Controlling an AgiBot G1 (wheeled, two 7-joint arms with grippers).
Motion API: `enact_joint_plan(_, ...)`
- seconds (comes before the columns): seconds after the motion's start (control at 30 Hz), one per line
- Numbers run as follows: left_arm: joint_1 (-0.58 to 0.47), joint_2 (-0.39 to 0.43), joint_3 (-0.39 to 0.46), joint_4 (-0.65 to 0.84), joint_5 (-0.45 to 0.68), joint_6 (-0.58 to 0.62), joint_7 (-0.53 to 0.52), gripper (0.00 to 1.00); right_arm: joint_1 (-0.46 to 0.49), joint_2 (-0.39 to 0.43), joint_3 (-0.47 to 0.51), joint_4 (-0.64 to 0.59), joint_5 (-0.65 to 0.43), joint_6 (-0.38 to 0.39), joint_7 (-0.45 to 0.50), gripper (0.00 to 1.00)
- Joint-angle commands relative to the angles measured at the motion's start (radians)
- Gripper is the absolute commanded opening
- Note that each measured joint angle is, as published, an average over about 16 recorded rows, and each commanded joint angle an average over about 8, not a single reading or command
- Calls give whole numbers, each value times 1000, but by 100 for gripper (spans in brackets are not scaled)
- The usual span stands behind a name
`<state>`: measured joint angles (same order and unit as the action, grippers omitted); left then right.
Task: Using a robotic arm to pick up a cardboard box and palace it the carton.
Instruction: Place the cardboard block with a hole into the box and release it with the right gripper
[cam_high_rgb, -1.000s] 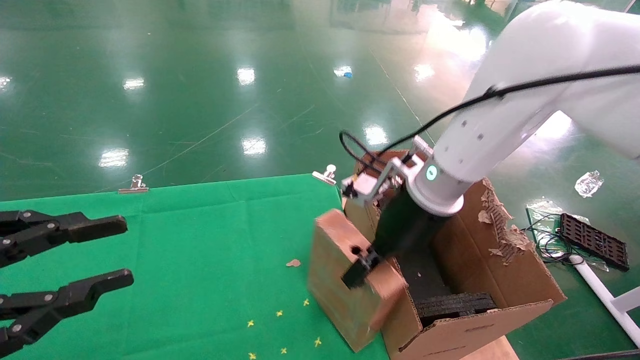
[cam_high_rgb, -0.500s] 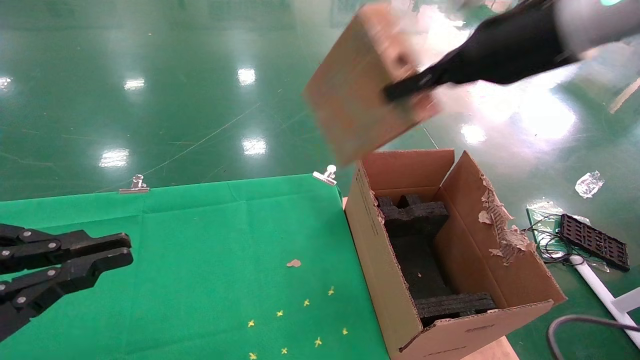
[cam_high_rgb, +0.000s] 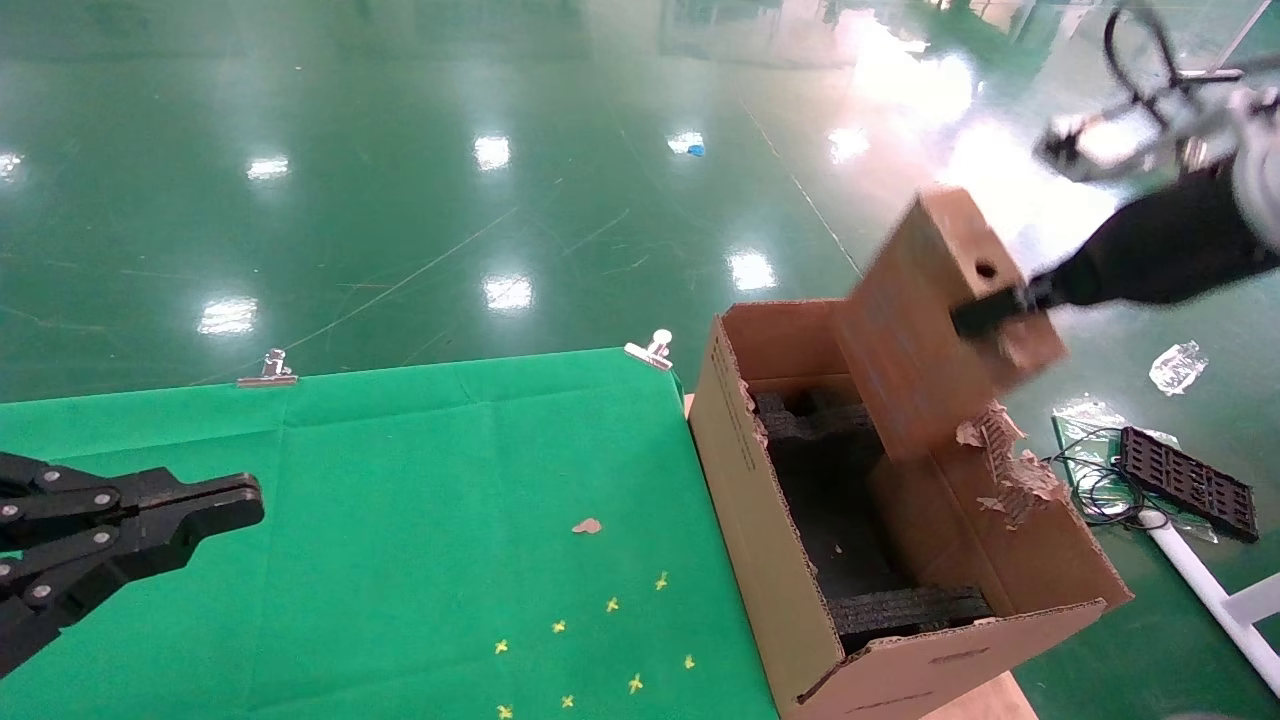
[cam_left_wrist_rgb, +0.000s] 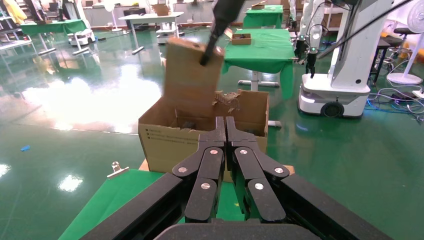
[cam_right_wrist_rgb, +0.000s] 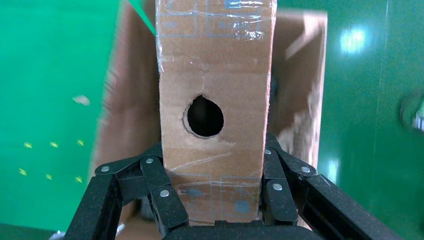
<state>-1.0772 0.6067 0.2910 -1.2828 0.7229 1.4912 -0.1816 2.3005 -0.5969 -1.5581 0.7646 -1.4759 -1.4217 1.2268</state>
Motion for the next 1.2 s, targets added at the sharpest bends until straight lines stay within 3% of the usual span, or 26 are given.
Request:
enact_joint_plan(0.03, 0, 0, 0, 0, 0, 0, 0, 100, -29, 2, -15, -26, -8, -1, 10, 0)
enact_joint_plan(0.5, 0, 0, 1, 0, -1, 0, 0, 100, -193, -53, -70, -210, -25, 33, 5, 0)
enact_joint_plan(1.2, 0, -1, 2, 0, -2, -1, 1, 100, -464, -129, -58, -374, 46, 239, -59, 0)
